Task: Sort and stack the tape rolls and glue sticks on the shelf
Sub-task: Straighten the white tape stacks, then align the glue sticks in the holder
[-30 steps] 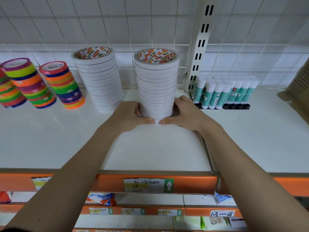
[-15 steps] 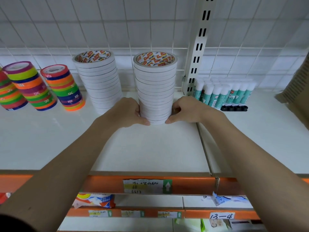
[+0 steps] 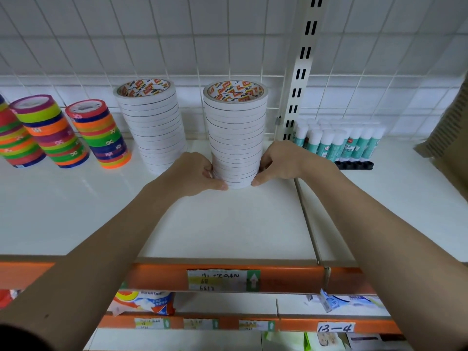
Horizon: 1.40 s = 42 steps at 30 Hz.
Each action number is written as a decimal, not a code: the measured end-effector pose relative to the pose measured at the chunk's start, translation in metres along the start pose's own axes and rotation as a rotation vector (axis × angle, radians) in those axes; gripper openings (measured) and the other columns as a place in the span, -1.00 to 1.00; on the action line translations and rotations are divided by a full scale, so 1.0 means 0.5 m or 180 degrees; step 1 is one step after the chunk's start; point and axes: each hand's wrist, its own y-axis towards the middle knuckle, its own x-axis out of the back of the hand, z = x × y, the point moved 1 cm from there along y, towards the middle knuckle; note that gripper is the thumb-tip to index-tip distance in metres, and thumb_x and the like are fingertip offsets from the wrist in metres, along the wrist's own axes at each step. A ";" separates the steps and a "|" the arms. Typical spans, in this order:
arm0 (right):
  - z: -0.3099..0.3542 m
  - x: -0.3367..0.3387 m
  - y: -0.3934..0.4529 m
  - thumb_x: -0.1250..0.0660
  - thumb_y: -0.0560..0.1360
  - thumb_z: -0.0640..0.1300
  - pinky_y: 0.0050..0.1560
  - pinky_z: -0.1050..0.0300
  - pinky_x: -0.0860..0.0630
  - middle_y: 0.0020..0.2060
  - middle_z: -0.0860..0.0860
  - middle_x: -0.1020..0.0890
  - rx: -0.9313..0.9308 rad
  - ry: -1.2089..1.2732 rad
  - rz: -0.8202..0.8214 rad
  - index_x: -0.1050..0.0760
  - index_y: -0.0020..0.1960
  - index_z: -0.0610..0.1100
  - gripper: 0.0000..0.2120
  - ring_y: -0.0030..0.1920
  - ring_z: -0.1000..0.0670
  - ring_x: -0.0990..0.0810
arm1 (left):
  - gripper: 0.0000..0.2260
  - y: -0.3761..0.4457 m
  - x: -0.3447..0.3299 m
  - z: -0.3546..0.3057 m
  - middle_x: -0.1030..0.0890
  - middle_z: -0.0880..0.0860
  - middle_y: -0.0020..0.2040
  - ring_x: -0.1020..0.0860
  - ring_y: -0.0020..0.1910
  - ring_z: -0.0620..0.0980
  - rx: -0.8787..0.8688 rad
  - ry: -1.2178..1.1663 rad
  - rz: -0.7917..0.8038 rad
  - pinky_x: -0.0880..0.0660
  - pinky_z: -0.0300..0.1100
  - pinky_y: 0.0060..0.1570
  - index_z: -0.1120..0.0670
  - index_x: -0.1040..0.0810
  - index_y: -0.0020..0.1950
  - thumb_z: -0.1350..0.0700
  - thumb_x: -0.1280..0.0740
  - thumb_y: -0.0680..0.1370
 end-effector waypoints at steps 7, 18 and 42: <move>0.002 -0.003 0.002 -0.54 0.25 0.09 0.04 0.10 -0.53 -0.14 -0.01 -0.66 0.0019 0.0151 0.0054 -0.63 -0.06 -0.14 -0.62 -0.05 0.01 -0.60 | -0.54 0.002 0.000 -0.017 -0.48 0.05 -0.41 -0.50 -0.34 0.01 -0.0143 0.0394 -0.0060 -0.36 -0.20 -0.32 0.15 -0.41 -0.39 -0.20 -0.50 0.29; 0.010 -0.010 0.016 -0.55 0.22 0.13 -0.18 0.16 -0.46 -0.30 0.01 -0.58 -0.0003 0.0186 -0.0110 -0.55 -0.26 -0.14 -0.63 -0.22 0.02 -0.53 | -0.57 0.016 -0.002 -0.004 -0.46 0.08 -0.39 -0.44 -0.37 0.01 -0.0115 0.0191 -0.0090 -0.31 -0.19 -0.35 0.21 -0.45 -0.29 -0.13 -0.51 0.32; 0.034 -0.022 0.046 -0.50 0.32 0.09 -0.35 0.22 -0.33 -0.34 0.00 -0.49 -0.0015 0.0142 -0.0387 -0.49 -0.24 -0.21 -0.63 -0.29 0.04 -0.43 | -0.54 0.016 0.008 -0.011 -0.57 0.17 -0.22 -0.52 -0.09 0.13 0.0048 0.0775 -0.0365 -0.30 -0.14 -0.20 0.14 -0.28 -0.32 -0.17 -0.39 0.43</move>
